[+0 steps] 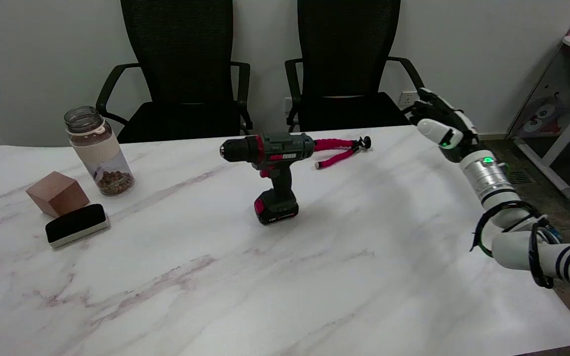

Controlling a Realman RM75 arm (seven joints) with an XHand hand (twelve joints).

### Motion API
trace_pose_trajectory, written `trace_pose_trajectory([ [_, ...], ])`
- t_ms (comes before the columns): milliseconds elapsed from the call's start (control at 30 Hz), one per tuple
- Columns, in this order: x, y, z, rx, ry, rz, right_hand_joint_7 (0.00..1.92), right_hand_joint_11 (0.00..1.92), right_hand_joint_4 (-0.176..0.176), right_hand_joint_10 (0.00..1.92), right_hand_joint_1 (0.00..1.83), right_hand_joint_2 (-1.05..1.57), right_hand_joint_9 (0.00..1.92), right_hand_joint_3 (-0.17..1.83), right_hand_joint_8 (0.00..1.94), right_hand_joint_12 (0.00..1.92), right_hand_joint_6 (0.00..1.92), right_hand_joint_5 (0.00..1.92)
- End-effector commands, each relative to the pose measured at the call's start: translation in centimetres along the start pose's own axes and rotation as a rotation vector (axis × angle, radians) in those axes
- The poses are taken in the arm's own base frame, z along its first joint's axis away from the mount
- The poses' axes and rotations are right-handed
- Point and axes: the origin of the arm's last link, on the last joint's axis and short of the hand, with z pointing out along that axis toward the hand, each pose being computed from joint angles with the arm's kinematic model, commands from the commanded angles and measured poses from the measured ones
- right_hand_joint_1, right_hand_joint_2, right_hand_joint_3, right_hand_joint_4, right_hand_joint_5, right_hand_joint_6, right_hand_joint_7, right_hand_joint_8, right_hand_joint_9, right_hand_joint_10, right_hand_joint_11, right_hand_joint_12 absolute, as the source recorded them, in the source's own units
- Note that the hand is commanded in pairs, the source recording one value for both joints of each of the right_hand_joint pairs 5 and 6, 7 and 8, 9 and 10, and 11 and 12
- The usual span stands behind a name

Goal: Pick up the power screwdriver.

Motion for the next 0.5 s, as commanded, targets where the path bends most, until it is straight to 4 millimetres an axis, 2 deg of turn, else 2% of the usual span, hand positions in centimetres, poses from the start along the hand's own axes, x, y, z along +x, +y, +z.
trace_pose_trajectory([
  [33, -9.9, -1.1, 1.6, 0.01, -0.252, 0.087, 0.31, 0.41, 0.088, 0.34, 0.93, -0.26, 0.34, 0.79, 0.31, 0.41, 0.31, 0.31],
  [233, -12.9, -1.1, 0.7, -0.025, -0.35, 0.134, 0.31, 0.43, 0.075, 0.35, 0.93, -0.27, 0.35, 0.82, 0.31, 0.43, 0.31, 0.31],
  [400, -14.6, -0.4, -0.5, -0.051, -0.419, 0.143, 0.27, 0.43, 0.067, 0.35, 0.93, -0.35, 0.35, 0.88, 0.27, 0.43, 0.27, 0.27],
  [500, -15.7, 0.1, -1.0, -0.056, -0.455, 0.134, 0.23, 0.43, 0.068, 0.35, 0.93, -0.42, 0.35, 0.83, 0.23, 0.43, 0.23, 0.23],
])
